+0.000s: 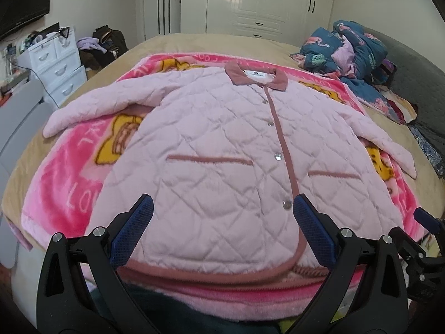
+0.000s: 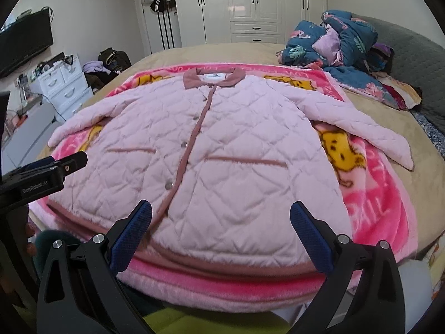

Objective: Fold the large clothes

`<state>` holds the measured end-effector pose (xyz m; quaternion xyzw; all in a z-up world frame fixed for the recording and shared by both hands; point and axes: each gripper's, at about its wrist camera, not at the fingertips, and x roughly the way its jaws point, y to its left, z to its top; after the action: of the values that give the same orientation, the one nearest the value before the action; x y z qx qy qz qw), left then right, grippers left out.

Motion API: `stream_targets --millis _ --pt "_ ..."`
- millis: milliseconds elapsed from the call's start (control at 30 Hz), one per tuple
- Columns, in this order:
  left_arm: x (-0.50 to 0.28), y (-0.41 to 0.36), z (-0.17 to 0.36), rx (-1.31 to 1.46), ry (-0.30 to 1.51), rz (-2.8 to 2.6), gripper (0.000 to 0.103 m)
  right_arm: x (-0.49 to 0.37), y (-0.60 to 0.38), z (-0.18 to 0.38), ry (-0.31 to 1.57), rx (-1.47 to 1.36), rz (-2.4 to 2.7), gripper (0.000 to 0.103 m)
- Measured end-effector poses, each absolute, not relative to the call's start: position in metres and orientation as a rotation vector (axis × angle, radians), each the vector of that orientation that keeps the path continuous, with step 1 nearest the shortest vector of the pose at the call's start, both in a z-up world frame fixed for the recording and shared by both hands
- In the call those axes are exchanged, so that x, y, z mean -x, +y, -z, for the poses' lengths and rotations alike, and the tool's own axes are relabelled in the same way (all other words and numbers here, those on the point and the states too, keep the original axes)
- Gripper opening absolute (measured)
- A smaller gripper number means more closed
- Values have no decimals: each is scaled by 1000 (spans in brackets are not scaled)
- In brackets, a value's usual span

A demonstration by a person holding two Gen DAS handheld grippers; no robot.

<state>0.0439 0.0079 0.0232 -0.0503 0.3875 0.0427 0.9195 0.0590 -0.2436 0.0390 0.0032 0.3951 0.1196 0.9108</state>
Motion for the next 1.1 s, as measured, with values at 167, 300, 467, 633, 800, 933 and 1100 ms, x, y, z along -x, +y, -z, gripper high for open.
stream_targets --millis 167,300,467,633,800,933,1100 --pt "-63 15 -34 120 780 -94 94 -86 -244 -48 804 -12 -224 99" --pt "-80 16 -42 119 770 -103 94 -105 -246 -53 796 -19 -215 99" --pt "-103 14 -51 124 763 -100 94 -130 -251 -60 775 -36 -203 99" --pt "-130 9 -54 131 773 -90 94 -155 -257 -58 784 -55 -190 99" --pt "-157 1 -52 139 796 -72 94 -181 -266 -54 800 -82 -181 99" --pt "-179 -9 -46 126 817 -59 94 -204 -275 -47 807 -96 -156 99" --pt "-204 -23 -37 103 843 -47 94 -231 -292 -35 829 -122 -114 99"
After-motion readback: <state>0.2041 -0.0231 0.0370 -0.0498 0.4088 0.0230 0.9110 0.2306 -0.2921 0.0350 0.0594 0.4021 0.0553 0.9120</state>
